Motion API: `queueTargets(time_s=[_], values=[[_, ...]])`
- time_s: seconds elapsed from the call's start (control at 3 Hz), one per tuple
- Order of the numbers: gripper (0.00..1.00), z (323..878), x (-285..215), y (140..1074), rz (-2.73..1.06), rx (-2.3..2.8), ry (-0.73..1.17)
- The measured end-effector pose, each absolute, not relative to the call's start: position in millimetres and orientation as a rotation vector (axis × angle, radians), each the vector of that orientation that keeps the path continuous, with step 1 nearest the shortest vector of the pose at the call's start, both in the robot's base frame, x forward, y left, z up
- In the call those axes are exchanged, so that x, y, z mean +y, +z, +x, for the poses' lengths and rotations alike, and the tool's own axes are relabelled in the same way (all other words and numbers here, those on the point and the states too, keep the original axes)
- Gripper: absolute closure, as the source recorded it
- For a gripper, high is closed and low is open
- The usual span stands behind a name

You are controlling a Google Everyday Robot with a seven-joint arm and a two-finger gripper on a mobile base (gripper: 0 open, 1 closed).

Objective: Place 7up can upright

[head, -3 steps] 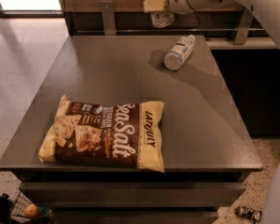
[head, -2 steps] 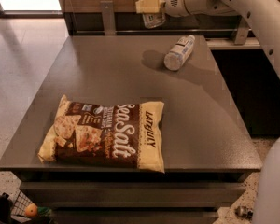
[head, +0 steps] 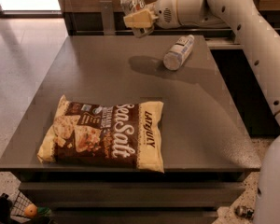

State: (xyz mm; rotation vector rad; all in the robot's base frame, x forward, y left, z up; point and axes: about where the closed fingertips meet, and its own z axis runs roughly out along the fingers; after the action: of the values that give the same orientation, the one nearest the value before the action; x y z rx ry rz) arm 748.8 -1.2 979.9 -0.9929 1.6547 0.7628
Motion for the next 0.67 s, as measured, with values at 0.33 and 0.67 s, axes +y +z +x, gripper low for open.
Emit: queueTargets(time_s=[0.33,0.67], values=[[1.0,746.1,6.4,978.6,-1.082,1.582,0.711],[1.0,745.8,9.8,976.1,-1.08,1.58,0.718]])
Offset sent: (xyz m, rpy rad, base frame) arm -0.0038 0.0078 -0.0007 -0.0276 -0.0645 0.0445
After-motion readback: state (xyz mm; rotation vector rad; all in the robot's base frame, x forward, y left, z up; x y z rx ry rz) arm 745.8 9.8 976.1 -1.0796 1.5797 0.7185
